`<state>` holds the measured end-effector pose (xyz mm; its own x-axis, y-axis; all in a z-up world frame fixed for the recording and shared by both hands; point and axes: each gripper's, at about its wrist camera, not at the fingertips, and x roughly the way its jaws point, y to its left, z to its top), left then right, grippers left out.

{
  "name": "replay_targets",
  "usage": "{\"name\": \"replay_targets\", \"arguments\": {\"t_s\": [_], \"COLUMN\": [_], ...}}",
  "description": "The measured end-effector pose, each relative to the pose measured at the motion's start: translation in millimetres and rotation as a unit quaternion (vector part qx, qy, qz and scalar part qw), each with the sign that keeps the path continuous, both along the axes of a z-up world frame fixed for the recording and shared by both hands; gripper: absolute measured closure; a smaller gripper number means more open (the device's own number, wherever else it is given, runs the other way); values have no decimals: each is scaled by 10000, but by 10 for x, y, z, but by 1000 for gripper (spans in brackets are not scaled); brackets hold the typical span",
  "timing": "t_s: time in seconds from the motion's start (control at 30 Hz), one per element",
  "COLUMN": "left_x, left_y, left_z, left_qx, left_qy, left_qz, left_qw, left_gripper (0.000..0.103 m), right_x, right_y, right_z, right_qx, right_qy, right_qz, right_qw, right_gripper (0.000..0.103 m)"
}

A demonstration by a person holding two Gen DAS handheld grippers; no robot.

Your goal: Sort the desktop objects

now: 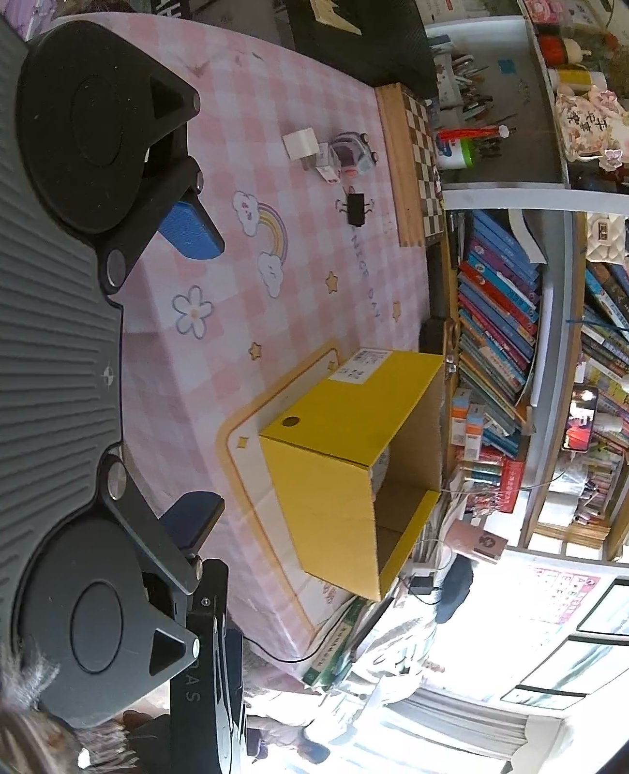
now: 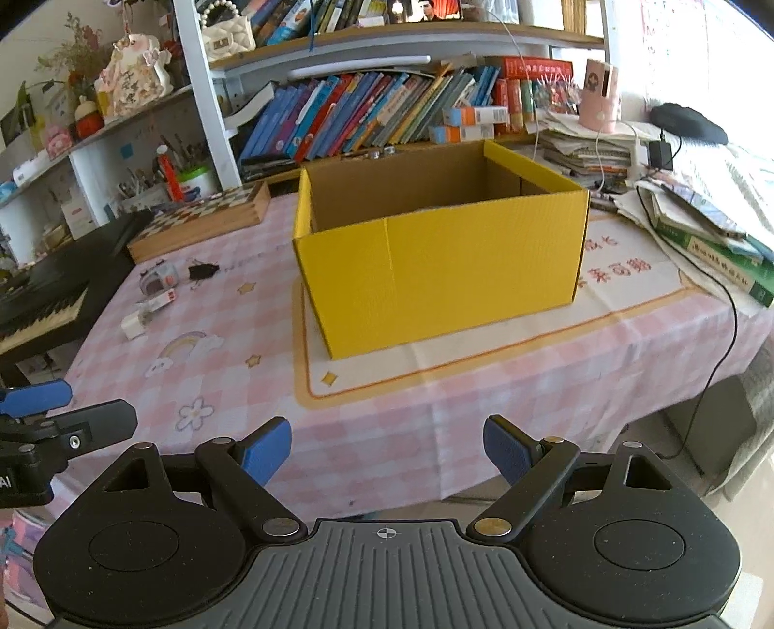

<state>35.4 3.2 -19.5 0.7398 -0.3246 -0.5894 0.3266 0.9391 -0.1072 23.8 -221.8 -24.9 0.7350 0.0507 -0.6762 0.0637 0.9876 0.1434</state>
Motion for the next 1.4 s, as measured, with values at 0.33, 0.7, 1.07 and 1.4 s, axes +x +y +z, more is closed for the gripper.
{"name": "replay_targets", "arguments": {"t_s": [0.33, 0.7, 1.07, 1.4], "left_x": [-123, -217, -248, -262], "left_y": [177, 420, 663, 917], "left_z": [-48, -108, -115, -92], "left_qx": [56, 22, -29, -50], "left_qy": [113, 248, 267, 220], "left_qz": [-18, 164, 466, 773], "left_qw": [9999, 9996, 9986, 9968], "left_gripper": [0, 0, 0, 0], "right_x": [-98, -126, -57, 22], "right_y": [237, 491, 812, 1106], "right_z": [-38, -56, -40, -12], "right_qx": [32, -21, -116, -132], "right_qy": [117, 188, 188, 133], "right_qz": [154, 421, 895, 1322], "right_qw": [9998, 9989, 9957, 9910], "right_gripper": [14, 14, 14, 14]}}
